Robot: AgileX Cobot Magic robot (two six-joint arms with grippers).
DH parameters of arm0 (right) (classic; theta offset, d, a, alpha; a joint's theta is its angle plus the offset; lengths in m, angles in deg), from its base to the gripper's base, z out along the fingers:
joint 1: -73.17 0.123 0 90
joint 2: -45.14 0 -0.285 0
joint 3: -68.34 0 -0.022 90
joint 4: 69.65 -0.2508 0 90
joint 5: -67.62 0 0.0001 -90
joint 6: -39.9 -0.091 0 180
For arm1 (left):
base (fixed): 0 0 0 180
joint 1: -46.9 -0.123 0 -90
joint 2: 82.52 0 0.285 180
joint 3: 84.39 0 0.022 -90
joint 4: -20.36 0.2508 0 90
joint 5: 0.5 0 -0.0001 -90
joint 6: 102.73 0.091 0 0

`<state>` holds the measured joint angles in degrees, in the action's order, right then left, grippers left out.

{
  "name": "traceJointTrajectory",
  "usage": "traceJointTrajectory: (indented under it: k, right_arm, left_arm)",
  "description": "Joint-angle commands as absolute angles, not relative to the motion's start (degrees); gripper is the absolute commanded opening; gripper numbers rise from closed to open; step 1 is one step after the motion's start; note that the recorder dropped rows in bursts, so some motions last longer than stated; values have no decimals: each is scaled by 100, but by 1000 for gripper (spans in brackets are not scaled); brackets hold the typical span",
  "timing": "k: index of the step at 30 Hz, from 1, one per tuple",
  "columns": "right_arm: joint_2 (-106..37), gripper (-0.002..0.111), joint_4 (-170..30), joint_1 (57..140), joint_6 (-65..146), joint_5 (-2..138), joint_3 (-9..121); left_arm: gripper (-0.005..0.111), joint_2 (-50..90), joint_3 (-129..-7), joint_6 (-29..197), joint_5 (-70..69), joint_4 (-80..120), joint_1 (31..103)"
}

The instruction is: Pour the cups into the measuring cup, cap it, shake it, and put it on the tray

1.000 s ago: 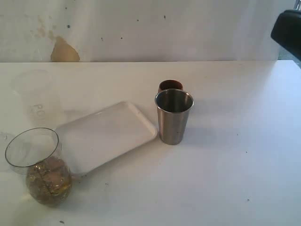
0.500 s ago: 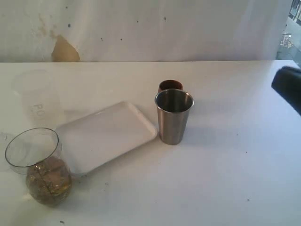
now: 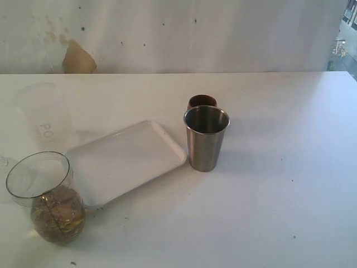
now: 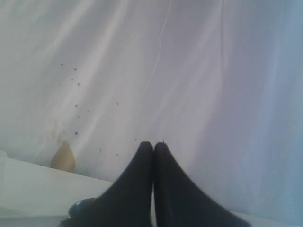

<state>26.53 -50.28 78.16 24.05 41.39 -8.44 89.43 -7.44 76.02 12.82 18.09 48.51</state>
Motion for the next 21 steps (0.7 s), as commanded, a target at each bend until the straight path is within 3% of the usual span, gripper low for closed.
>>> traceJointTrajectory:
  k: [1, 10, 16, 21]
  right_arm:
    - [3242, 0, -5452, 7781, 2774, 5009, -888]
    - [3735, 0, -6513, 7595, 4298, 6376, -888]
    - [3735, 0, -6505, 7469, 4415, 6714, -888]
    - [3735, 0, -6516, 7469, 4415, 7767, -888]
  left_arm:
    - [0, 8970, -718, 7607, 1283, 1781, 4877]
    - [0, 8970, -718, 7607, 1283, 1781, 4877]
    - [0, 8970, -718, 7607, 1283, 1781, 4877]
    - [0, 8970, -718, 7607, 1283, 1781, 4877]
